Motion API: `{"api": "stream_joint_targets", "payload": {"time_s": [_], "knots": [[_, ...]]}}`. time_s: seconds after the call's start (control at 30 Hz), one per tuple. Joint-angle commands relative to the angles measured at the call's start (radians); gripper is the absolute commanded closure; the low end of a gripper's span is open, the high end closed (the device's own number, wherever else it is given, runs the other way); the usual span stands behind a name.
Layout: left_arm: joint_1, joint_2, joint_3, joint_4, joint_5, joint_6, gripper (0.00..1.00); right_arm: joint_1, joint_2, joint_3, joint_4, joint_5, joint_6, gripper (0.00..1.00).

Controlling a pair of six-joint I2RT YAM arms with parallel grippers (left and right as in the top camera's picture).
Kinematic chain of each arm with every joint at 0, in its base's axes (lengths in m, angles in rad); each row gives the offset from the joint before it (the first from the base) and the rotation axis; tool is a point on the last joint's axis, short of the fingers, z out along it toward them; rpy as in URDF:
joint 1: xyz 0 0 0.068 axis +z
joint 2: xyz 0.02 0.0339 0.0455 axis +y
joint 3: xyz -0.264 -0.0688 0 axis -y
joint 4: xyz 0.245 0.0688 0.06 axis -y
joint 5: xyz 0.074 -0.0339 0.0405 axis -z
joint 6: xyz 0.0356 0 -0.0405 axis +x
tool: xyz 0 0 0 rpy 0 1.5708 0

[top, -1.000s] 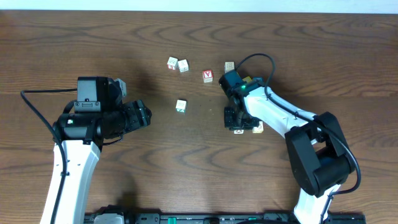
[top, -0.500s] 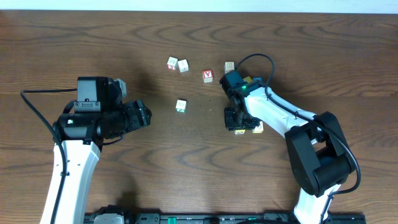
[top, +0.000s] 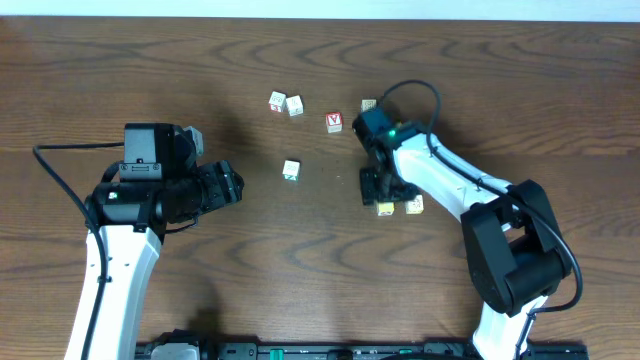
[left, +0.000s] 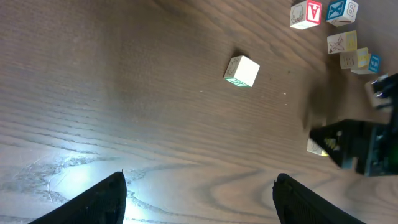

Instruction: Lift 3 blocks

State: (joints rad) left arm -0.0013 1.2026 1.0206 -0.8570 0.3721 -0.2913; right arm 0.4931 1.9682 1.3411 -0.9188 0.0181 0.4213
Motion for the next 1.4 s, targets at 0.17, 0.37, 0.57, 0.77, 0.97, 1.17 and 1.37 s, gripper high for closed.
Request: {"api": "stream_joint_targets", "payload": {"time_s": [0.17, 0.37, 0.57, 0.77, 0.97, 1.17, 1.37], "knots": [[-0.002, 0.002, 0.017, -0.002, 0.009, -0.002, 0.24, -0.010, -0.032, 0.175, 0.063, -0.111, -0.033, 0.41], [-0.002, 0.002, 0.017, -0.002, 0.009, -0.002, 0.24, 0.069, -0.016, 0.146, 0.268, -0.176, 0.156, 0.33], [-0.002, 0.002, 0.017, -0.002, 0.009, -0.002, 0.24, 0.186, 0.044, 0.143, 0.400, -0.077, 0.263, 0.28], [-0.002, 0.002, 0.017, -0.002, 0.009, -0.002, 0.24, 0.262, 0.069, 0.143, 0.406, 0.114, 0.346, 0.28], [-0.002, 0.002, 0.017, -0.002, 0.009, -0.002, 0.24, 0.279, 0.099, 0.143, 0.433, 0.134, 0.371, 0.29], [-0.002, 0.002, 0.017, -0.002, 0.009, -0.001, 0.24, 0.296, 0.158, 0.143, 0.493, 0.123, 0.389, 0.30], [-0.002, 0.002, 0.017, -0.002, 0.009, -0.002, 0.24, 0.300, 0.177, 0.143, 0.521, 0.123, 0.385, 0.29]]}}
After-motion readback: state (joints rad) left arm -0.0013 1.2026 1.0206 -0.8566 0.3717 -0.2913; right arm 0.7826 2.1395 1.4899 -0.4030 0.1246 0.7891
